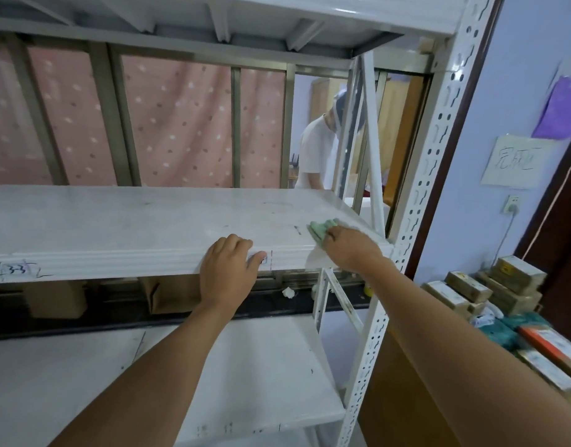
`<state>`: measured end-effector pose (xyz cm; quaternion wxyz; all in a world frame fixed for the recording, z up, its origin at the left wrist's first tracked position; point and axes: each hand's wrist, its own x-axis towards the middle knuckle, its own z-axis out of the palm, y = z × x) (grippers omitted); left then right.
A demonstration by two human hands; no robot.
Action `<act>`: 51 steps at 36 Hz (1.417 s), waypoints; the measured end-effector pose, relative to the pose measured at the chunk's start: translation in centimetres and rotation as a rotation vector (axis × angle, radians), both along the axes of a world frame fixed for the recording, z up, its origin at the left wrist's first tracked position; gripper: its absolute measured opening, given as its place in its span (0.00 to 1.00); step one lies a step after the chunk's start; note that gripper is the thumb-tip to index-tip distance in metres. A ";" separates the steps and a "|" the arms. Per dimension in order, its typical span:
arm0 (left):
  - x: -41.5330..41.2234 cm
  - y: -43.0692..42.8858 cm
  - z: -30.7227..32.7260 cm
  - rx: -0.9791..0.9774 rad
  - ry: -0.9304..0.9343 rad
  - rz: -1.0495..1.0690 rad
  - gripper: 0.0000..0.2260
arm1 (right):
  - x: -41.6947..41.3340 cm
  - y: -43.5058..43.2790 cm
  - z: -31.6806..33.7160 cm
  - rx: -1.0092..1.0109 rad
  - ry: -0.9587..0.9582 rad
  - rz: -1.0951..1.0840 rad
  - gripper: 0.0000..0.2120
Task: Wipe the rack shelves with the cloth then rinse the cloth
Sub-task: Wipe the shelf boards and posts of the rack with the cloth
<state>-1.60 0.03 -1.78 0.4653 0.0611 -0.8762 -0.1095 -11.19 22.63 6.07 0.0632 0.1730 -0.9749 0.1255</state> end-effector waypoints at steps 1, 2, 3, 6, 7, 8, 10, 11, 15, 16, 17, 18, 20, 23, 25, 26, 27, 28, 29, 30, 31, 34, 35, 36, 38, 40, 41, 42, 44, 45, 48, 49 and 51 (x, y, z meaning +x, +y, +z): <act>0.0 0.0 0.0 0.007 0.000 -0.004 0.13 | -0.2 0.5 0.3 -0.005 -0.023 0.012 0.30; 0.0 0.0 0.1 0.016 -0.001 -0.009 0.13 | -0.3 1.0 0.7 -0.002 -0.053 0.013 0.27; 0.0 0.0 0.1 0.023 -0.002 -0.012 0.13 | -0.5 1.4 1.1 0.001 -0.091 0.007 0.24; -0.1 -0.2 0.0 0.002 0.004 -0.002 0.13 | -0.7 2.4 2.5 0.023 -0.131 -0.084 0.20; -0.2 -0.2 -0.1 -0.012 0.012 0.002 0.13 | -1.0 2.7 2.7 0.045 -0.103 -0.114 0.19; -0.3 -0.3 -0.1 -0.022 0.019 0.002 0.13 | -1.1 3.0 3.0 0.091 -0.076 -0.141 0.19; -0.4 -0.3 -0.2 -0.028 0.024 -0.002 0.13 | -1.7 3.3 3.2 0.058 -0.053 -0.156 0.16; -0.4 -0.4 -0.2 -0.028 0.024 -0.003 0.13 | -2.3 3.3 3.2 0.009 -0.067 -0.171 0.14; -0.4 -0.4 -0.2 -0.032 0.026 -0.003 0.13 | -2.9 2.8 3.6 -0.145 -0.112 -0.242 0.17; -0.4 -0.3 -0.2 -0.027 0.022 -0.005 0.13 | -2.8 2.5 3.7 -0.172 -0.120 -0.256 0.19; -0.4 -0.3 -0.2 -0.020 0.018 -0.007 0.13 | -2.8 2.2 3.7 -0.166 -0.137 -0.254 0.21; -0.3 -0.3 -0.2 -0.014 0.015 -0.009 0.13 | -2.6 1.9 3.7 -0.137 -0.160 -0.252 0.22; -0.3 -0.4 -0.2 -0.009 0.015 -0.011 0.13 | -2.8 0.9 3.0 -0.080 -0.189 -0.276 0.26; -0.5 -0.5 -0.3 -0.022 0.022 -0.009 0.13 | -3.9 -0.3 0.9 -0.029 -0.182 -0.408 0.35; -0.7 -0.7 -0.4 -0.037 0.029 -0.016 0.14 | -4.4 -0.7 0.3 -0.002 -0.181 -0.442 0.36; -0.8 -0.9 -0.4 -0.052 0.034 -0.020 0.14 | -4.5 -0.8 0.4 0.004 -0.187 -0.443 0.36; -0.9 -1.1 -0.5 -0.074 0.040 -0.024 0.14 | -4.8 -0.7 0.5 0.010 -0.193 -0.443 0.36; -1.0 -1.4 -0.6 -0.098 0.048 -0.031 0.14 | -5.0 -0.6 0.8 0.014 -0.211 -0.435 0.37; -1.2 -1.7 -0.6 -0.120 0.055 -0.039 0.14 | -5.6 -0.5 0.8 0.018 -0.212 -0.413 0.37; -1.4 -1.9 -0.7 -0.137 0.063 -0.045 0.15 | -5.8 -0.4 1.0 0.029 -0.216 -0.390 0.38; -1.6 -2.1 -0.7 -0.147 0.075 -0.050 0.16 | -6.5 -0.2 0.9 0.039 -0.214 -0.362 0.38; -2.1 -2.4 -0.8 -0.151 0.127 -0.062 0.18 | -8.4 0.4 0.2 0.107 -0.193 -0.287 0.39; -2.2 -2.3 -0.8 -0.149 0.139 -0.064 0.18 | -9.5 0.6 -0.1 0.122 -0.180 -0.266 0.40; -2.2 -2.2 -0.8 -0.144 0.145 -0.066 0.17 | -10.9 1.1 -0.6 0.149 -0.177 -0.248 0.41; -2.0 -1.9 -0.7 -0.138 0.134 -0.054 0.16 | -13.3 1.6 -1.3 0.207 -0.164 -0.186 0.47; -2.0 -1.5 -0.3 -0.158 0.089 -0.005 0.19 | -13.8 1.3 -1.1 0.289 -0.143 -0.127 0.52; -2.0 -1.2 -0.1 -0.181 0.083 0.010 0.19 | -14.5 1.2 -1.1 0.303 -0.137 -0.098 0.53; -2.1 -0.9 0.1 -0.213 0.098 0.007 0.19 | -14.5 1.0 -0.9 0.326 -0.128 -0.066 0.52; -2.6 -0.1 0.1 -0.284 0.157 -0.044 0.16 | -13.9 0.3 0.0 0.332 -0.114 -0.014 0.48; -2.9 0.4 0.1 -0.312 0.182 -0.072 0.16 | -13.4 -0.1 0.5 0.309 -0.119 0.010 0.46; -4.0 1.5 -0.3 -0.321 0.247 -0.103 0.16 | -12.2 -1.3 1.6 0.244 -0.149 0.077 0.33; -4.4 1.9 -0.3 -0.310 0.273 -0.114 0.16 | -12.3 -1.4 1.6 0.221 -0.161 0.112 0.31; -5.2 2.6 -0.3 -0.309 0.325 -0.141 0.16 | -12.6 -1.5 1.5 0.192 -0.169 0.209 0.30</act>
